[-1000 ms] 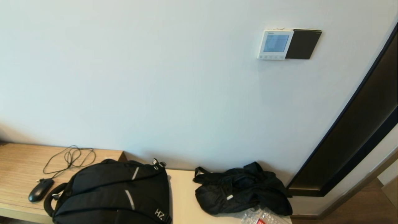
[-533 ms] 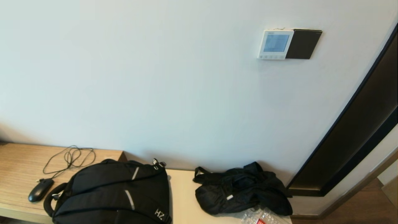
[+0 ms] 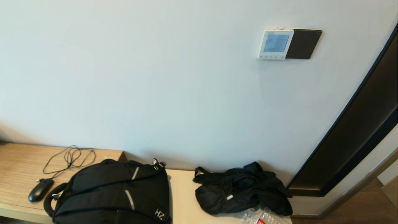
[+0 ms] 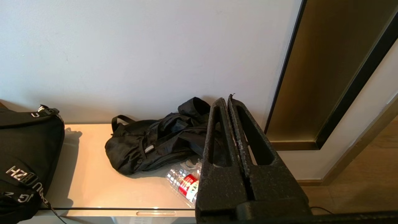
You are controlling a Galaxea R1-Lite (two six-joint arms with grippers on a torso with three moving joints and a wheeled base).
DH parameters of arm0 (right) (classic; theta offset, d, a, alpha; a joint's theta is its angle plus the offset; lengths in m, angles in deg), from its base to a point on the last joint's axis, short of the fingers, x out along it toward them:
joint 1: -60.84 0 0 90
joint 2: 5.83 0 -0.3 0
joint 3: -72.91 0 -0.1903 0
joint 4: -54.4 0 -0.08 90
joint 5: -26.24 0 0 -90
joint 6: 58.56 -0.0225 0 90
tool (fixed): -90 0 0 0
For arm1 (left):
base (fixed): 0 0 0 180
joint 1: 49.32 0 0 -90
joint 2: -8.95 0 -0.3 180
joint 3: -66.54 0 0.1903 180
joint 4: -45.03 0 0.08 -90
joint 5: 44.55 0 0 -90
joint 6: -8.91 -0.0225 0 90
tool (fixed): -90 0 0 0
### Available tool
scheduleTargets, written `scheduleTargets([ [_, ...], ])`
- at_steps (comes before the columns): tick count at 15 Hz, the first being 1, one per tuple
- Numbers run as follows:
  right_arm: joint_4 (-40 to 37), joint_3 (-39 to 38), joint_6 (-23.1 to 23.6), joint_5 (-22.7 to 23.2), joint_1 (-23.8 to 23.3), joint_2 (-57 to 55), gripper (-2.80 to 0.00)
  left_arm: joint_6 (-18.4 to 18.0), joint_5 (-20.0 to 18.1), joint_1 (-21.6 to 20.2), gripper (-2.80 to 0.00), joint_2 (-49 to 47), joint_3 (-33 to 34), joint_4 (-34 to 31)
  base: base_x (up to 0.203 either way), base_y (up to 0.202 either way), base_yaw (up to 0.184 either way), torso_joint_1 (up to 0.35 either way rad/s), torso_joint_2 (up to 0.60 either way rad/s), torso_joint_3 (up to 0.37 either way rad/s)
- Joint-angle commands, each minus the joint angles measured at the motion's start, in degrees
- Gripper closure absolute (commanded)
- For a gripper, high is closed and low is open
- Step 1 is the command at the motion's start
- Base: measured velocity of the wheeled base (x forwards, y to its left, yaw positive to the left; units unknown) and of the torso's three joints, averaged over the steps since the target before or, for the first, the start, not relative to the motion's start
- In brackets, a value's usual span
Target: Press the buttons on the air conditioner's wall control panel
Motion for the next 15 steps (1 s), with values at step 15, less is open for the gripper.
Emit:
scheduleTargets([
  [15, 0.0, -0.3, -0.1, 0.1, -0.1, 0.1, 0.00, 0.0, 0.0, 0.0, 0.00, 0.0, 0.0, 0.0, 0.000, 0.000, 0.000, 0.000, 0.00, 0.000],
])
